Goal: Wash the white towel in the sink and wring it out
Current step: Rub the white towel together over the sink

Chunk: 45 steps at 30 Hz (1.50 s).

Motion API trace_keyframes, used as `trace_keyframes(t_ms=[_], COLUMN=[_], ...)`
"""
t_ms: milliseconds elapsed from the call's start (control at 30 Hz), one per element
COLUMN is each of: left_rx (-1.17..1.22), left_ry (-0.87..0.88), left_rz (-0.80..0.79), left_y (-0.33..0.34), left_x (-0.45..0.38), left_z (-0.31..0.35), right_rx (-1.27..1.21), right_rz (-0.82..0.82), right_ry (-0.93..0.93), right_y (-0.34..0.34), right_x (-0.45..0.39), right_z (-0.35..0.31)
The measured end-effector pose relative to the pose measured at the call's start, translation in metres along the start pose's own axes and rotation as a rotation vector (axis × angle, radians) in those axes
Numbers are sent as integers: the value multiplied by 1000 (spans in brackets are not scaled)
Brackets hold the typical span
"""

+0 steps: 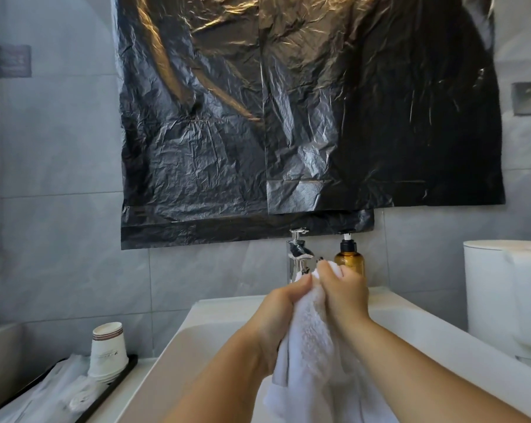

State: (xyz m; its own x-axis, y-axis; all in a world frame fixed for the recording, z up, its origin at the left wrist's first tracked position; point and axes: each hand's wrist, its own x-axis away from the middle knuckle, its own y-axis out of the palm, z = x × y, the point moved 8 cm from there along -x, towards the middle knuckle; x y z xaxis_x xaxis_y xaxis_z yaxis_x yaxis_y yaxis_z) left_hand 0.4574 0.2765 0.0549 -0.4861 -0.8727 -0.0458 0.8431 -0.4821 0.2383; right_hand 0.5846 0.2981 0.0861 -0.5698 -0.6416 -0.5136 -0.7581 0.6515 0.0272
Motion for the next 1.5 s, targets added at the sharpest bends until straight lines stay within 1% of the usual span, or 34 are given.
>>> trace_keyframes(t_ms=[33,67,100,167,200,233,267,300,433,500,567,633,667,700,733,767,833,867,900,933,1000,1100,1167,1267,1300,1333,1367,1400,1433,1467,1500], left_rx=[12,29,52,78,77,56,16,-23,-19,-15,-18,-22,-26,-32,-23,-21,-48,-70,-40,-2,-15,-46,-20,-10,-16,-21,2,44,89,117,105], left_ry=[7,27,75,179,207,217,214,204,112,115,78,25,11,1,13,48,133,172,189,193,183,148,111,87,96,109,125,143,170,198,220], left_rz=[47,115,203,358,404,422,418,386,182,136,74,-8,-17,22,105,210,389,434,451,443,361,180,91,1,16,78,169,272,360,426,459], left_y=[-2,-8,-17,-39,-48,-53,-54,-50,-26,-23,-19,-7,-2,-3,-9,-20,-43,-50,-52,-51,-41,-23,-15,-3,0,-3,-11,-22,-33,-43,-48], left_x=[-1,-2,-4,-5,-4,-4,-4,-5,-9,-10,-9,-3,1,1,-3,-6,-11,-11,-10,-8,-8,-9,-5,2,3,3,2,2,2,2,4], left_z=[-1,0,5,15,17,18,16,16,12,14,10,6,4,3,3,5,11,13,13,13,14,15,16,14,13,13,13,15,16,18,20], right_rx=[-55,-107,-136,-114,-55,23,86,104,11,12,54,79,67,38,5,-27,-11,55,114,142,82,-17,2,68,55,15,-52,-127,-175,-187,-169], right_rz=[15,30,19,-113,-193,-241,-243,-218,-53,-2,24,33,40,51,58,40,-58,-118,-156,-157,-124,-43,3,-3,11,27,30,-2,-70,-170,-273], right_ry=[13,-25,-106,-338,-441,-518,-567,-575,-519,-472,-312,-87,8,54,30,-61,-359,-487,-572,-603,-549,-443,-310,-35,30,55,24,-55,-159,-256,-342], right_y=[-3,-5,-3,16,29,39,44,43,18,13,9,0,-6,-9,-10,-6,15,27,37,40,31,12,7,2,-2,-5,-5,-1,7,19,32], right_x=[0,4,11,38,53,65,68,64,41,33,20,3,-3,-5,-3,4,35,52,63,66,55,34,20,-1,-5,-4,0,9,22,38,53], right_z=[-2,-10,-21,-48,-55,-57,-55,-53,-51,-48,-35,-12,-4,-1,-6,-17,-48,-57,-60,-60,-56,-54,-42,-11,-5,-6,-13,-25,-39,-51,-58])
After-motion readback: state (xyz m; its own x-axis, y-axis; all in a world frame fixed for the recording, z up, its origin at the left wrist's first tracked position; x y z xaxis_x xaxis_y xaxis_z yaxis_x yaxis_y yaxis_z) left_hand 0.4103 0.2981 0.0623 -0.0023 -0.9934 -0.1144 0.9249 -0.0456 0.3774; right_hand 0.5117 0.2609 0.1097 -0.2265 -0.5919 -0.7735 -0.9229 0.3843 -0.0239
